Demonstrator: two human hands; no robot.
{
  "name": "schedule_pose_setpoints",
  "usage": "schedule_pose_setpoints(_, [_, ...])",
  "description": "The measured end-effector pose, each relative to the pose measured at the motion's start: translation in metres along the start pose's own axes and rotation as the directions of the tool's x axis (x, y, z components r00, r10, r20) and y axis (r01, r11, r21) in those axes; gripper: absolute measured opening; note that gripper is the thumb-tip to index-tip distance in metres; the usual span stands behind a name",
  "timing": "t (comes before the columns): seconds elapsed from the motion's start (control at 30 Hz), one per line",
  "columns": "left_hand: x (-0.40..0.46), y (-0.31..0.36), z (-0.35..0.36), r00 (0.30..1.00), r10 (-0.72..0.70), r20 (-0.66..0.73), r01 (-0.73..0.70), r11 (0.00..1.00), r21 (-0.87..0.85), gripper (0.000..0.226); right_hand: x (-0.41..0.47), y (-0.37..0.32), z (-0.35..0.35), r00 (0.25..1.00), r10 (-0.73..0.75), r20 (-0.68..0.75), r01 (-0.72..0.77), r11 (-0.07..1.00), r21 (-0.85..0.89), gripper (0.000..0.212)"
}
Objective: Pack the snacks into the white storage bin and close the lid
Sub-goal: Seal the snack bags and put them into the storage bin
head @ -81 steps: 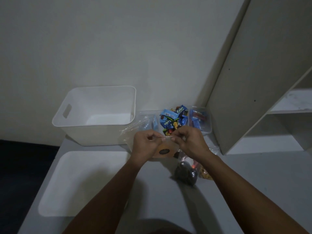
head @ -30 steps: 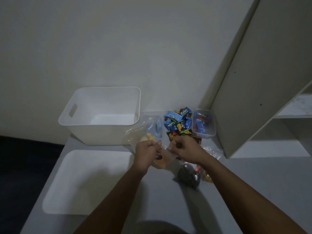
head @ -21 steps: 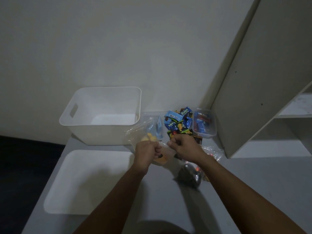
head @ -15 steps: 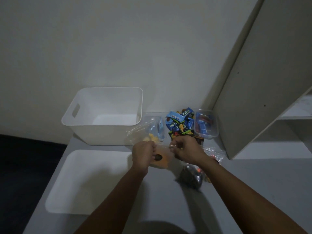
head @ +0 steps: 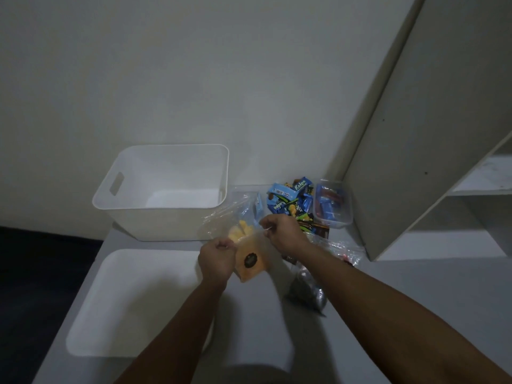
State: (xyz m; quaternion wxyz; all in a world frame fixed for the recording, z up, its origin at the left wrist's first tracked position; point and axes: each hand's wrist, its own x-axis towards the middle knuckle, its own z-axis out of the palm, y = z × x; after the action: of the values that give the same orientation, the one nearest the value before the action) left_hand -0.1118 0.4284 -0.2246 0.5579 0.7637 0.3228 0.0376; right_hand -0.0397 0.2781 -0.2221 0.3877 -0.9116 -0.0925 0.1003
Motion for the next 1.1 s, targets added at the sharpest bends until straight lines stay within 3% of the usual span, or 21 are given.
schedule_pose_setpoints(0.03, [0.002,0.000,0.000,1.000,-0.002,-0.008,0.002,1.000,0.018,0.007,0.000,0.001,-0.001,1.000,0.011,-0.003,-0.011,1.000,-0.002,0.029])
schedule_pose_setpoints(0.13, [0.006,-0.001,0.002,0.995,0.085,-0.043,-0.080,0.991,0.107,0.044,-0.002,0.011,-0.012,0.999,0.036,-0.019,-0.036,0.999,-0.031,0.029])
schedule_pose_setpoints(0.2, [0.003,-0.002,0.007,0.979,0.187,-0.080,-0.171,0.971,0.169,0.056,-0.007,0.024,-0.023,0.998,0.067,-0.017,-0.068,0.995,-0.071,0.027])
schedule_pose_setpoints(0.33, [-0.012,0.002,0.026,0.914,0.391,-0.105,-0.363,0.907,0.213,0.053,-0.020,0.060,-0.047,0.975,0.194,-0.110,-0.208,0.969,-0.134,0.016])
schedule_pose_setpoints(0.43, [-0.020,0.002,0.042,0.887,0.461,-0.009,-0.446,0.864,0.234,0.043,-0.032,0.083,-0.061,0.936,0.306,-0.173,-0.337,0.920,-0.198,0.017])
schedule_pose_setpoints(0.53, [-0.024,0.001,0.063,0.863,0.491,0.120,-0.505,0.831,0.234,0.030,-0.043,0.104,-0.070,0.892,0.423,-0.162,-0.452,0.843,-0.290,0.042])
schedule_pose_setpoints(0.6, [-0.026,0.000,0.075,0.871,0.410,0.272,-0.470,0.856,0.214,0.023,-0.047,0.114,-0.071,0.886,0.450,-0.116,-0.462,0.833,-0.305,0.054])
schedule_pose_setpoints(0.67, [-0.030,-0.003,0.084,0.834,0.281,0.474,-0.427,0.874,0.233,0.019,-0.050,0.120,-0.070,0.885,0.458,-0.090,-0.466,0.856,-0.226,0.059])
schedule_pose_setpoints(0.77, [-0.038,-0.009,0.091,0.766,0.162,0.622,-0.404,0.874,0.270,0.018,-0.051,0.122,-0.070,0.870,0.467,-0.158,-0.481,0.875,-0.059,0.048])
schedule_pose_setpoints(0.83, [-0.039,-0.011,0.093,0.752,0.117,0.649,-0.368,0.891,0.266,0.011,-0.052,0.115,-0.074,0.867,0.468,-0.174,-0.470,0.882,0.033,0.031])
schedule_pose_setpoints(0.9, [-0.039,-0.008,0.092,0.771,0.106,0.628,-0.321,0.917,0.238,0.005,-0.055,0.102,-0.079,0.894,0.436,-0.104,-0.421,0.897,0.138,0.013])
schedule_pose_setpoints(1.0, [-0.041,0.006,0.084,0.830,0.012,0.558,-0.079,0.992,0.096,0.026,-0.063,0.078,-0.085,0.945,0.324,0.038,-0.322,0.912,0.254,0.013])
schedule_pose_setpoints(1.1, [-0.041,0.021,0.075,0.871,-0.112,0.479,0.150,0.988,-0.042,0.035,-0.067,0.067,-0.085,0.969,0.214,0.124,-0.244,0.911,0.333,0.018])
